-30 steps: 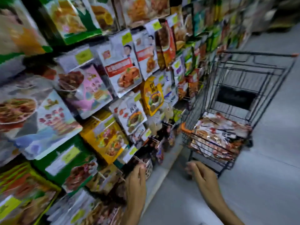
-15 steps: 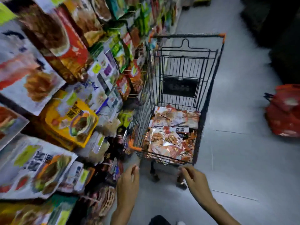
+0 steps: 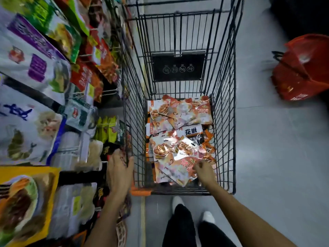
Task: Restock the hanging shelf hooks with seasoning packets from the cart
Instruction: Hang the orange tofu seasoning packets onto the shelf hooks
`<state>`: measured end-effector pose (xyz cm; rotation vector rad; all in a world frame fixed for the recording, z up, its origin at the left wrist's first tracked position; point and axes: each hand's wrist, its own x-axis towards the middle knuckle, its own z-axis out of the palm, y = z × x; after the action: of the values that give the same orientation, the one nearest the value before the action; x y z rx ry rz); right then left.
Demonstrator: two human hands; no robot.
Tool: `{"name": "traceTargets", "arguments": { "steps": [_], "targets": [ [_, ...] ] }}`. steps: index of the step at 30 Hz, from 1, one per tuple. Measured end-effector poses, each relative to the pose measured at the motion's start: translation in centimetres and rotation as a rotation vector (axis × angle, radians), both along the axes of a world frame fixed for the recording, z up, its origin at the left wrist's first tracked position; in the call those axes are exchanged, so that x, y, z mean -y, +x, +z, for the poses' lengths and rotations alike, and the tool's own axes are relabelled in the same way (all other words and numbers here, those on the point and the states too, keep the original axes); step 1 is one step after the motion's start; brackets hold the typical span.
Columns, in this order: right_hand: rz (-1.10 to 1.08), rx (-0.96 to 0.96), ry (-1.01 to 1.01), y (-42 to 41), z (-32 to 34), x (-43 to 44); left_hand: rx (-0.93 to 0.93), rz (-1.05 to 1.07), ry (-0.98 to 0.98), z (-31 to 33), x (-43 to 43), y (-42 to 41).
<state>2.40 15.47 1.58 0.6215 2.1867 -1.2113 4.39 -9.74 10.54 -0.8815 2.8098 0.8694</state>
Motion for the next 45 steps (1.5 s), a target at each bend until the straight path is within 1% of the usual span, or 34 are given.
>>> {"name": "traceTargets", "arguments": {
  "steps": [4,7,12,14,17,20,22,25,27,32,34,36,37,38,43,45],
  "targets": [
    [-0.096,0.194,-0.034,-1.1,-5.1,1.4,0.05,0.007,0.042,-4.1,1.4,-2.9],
    [-0.198,0.325,-0.043,-1.4,-8.5,2.0,0.016,-0.017,0.086,-6.3,1.8,-3.5],
    [-0.427,0.353,0.047,-2.0,-11.2,3.7,0.039,-0.05,0.096,-8.2,2.7,-3.3],
    [-0.518,0.355,0.017,-2.1,-11.9,4.2,0.029,-0.066,0.096,-8.4,2.8,-3.1],
    [-0.543,0.408,0.037,-2.0,-12.5,4.6,-0.016,-0.085,0.104,-8.0,2.7,-2.9],
    [-0.614,0.393,0.011,-2.0,-12.8,4.7,-0.05,-0.093,0.113,-7.5,2.5,-2.9],
    [-0.663,0.371,-0.069,-2.1,-12.5,4.8,-0.076,-0.11,0.127,-7.3,2.5,-2.8],
    [-0.723,0.282,-0.21,-2.4,-11.2,5.0,-0.103,-0.126,0.146,-6.9,2.5,-2.7],
    [-0.714,0.232,-0.246,-2.9,-10.1,5.1,-0.116,-0.135,0.129,-6.6,2.5,-2.6],
    [-0.684,0.073,-0.243,-3.9,-5.7,4.3,-0.073,-0.104,0.084,-4.8,2.5,-2.4],
    [-0.65,0.029,-0.291,-4.2,-3.3,3.6,-0.149,-0.118,0.0,-3.4,2.3,-2.7],
    [-0.611,-0.005,-0.385,-4.3,-0.5,2.9,-0.224,-0.141,-0.007,-1.7,1.8,-3.5],
    [-0.588,-0.016,-0.447,-4.4,1.0,2.8,-0.233,-0.15,0.042,-1.0,1.6,-4.2],
    [-0.552,-0.021,-0.517,-4.6,2.5,2.9,-0.207,-0.152,0.131,-0.2,1.3,-4.8],
    [-0.269,0.006,-0.874,-5.8,7.8,5.7,0.15,-0.137,0.81,2.2,1.4,-7.4],
    [-0.191,-0.008,-0.92,-6.1,8.4,7.5,0.158,-0.039,0.935,1.8,2.2,-7.0]
  ]
}}
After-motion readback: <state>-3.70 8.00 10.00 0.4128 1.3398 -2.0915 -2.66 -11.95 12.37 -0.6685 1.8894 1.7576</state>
